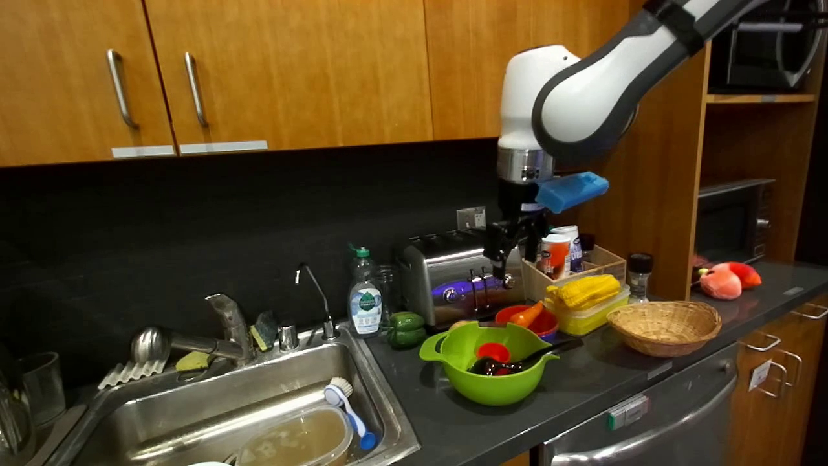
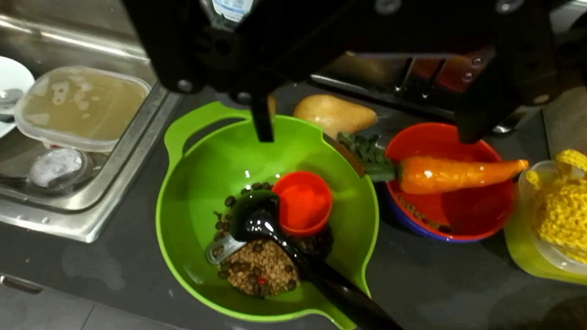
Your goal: Move the black ladle to the basket.
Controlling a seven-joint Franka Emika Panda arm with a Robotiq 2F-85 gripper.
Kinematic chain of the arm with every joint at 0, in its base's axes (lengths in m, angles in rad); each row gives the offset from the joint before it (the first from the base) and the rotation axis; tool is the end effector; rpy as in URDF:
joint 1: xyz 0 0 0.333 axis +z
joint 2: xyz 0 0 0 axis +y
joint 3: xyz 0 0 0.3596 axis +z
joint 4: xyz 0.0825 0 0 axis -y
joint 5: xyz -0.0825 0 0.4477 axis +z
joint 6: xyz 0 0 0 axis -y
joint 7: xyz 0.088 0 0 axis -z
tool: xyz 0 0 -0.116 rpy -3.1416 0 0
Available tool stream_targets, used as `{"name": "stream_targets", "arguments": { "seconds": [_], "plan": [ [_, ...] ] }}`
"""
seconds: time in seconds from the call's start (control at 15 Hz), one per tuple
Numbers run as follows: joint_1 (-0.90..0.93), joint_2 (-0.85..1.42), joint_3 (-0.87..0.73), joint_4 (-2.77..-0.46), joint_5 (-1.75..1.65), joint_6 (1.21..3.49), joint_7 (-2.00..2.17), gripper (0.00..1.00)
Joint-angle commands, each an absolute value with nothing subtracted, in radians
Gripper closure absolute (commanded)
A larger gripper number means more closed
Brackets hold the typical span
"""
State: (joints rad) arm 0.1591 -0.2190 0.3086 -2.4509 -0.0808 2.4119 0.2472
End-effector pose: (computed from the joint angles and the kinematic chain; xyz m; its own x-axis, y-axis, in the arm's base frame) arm 0.4595 0.2312 0.3886 0.9428 0.2744 0.1895 0.2626 -0.9611 0.0851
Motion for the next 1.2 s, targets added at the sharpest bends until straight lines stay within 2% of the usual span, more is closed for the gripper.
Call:
{"name": "stream_targets", "arguments": {
  "seconds": [0.0,0.73,1.0,1.13],
  "plan": [
    [0.175,-0.067,0.274,-2.297,-0.027,2.227,0.220,0.00],
    [0.190,0.224,0.246,-2.013,0.178,1.734,0.098,0.00],
    [0.193,0.293,0.233,-1.960,0.173,1.680,0.095,0.00],
    [0.202,0.292,0.218,-1.978,0.114,1.799,0.104,0.00]
  ]
}}
